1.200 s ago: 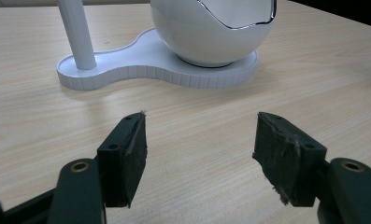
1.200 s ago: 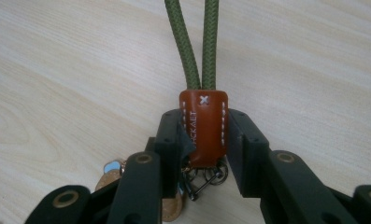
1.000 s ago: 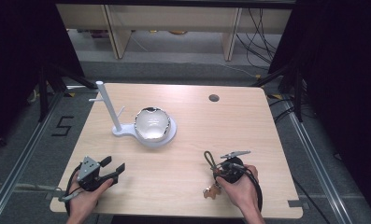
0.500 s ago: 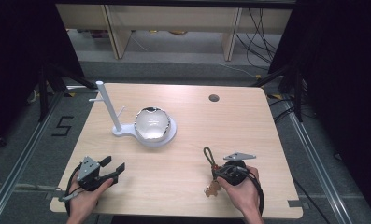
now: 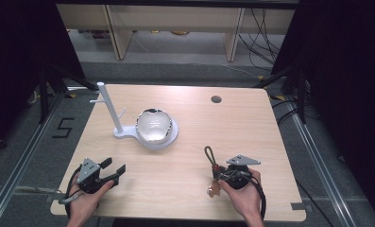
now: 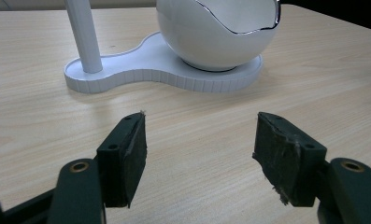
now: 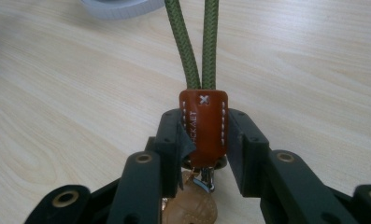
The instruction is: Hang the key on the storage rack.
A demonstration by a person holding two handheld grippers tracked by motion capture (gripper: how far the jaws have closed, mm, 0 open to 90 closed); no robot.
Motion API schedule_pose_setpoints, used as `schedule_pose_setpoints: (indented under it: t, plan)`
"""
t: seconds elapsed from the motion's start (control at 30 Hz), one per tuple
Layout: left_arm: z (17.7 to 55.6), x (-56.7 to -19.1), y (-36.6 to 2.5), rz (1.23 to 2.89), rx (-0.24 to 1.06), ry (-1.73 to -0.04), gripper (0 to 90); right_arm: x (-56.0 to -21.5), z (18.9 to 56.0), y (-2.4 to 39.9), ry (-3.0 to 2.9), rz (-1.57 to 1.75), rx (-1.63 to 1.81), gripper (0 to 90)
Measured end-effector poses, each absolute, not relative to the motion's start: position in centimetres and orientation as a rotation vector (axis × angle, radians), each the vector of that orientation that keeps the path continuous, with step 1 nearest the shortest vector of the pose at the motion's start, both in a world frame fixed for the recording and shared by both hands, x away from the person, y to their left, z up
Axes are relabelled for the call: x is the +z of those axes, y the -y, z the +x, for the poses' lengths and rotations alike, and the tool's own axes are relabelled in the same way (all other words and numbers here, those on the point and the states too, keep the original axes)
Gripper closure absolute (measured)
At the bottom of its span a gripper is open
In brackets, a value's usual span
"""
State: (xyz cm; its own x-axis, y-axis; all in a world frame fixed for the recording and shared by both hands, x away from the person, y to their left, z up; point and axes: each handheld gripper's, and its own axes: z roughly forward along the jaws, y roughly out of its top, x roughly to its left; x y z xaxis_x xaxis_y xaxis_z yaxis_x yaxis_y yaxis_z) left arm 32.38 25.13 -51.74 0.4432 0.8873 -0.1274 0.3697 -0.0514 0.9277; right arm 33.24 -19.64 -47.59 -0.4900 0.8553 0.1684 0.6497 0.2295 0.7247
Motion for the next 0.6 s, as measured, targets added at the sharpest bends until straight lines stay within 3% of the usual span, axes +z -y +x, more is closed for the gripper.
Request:
schedule_pose_setpoints:
  t: [0.6]
  plan:
    - [32.37, -51.26, -25.15, 1.63, 0.615, -1.111, 33.8, -46.96, 32.68, 19.02, -2.134, 1.309, 1.27, 68.3]
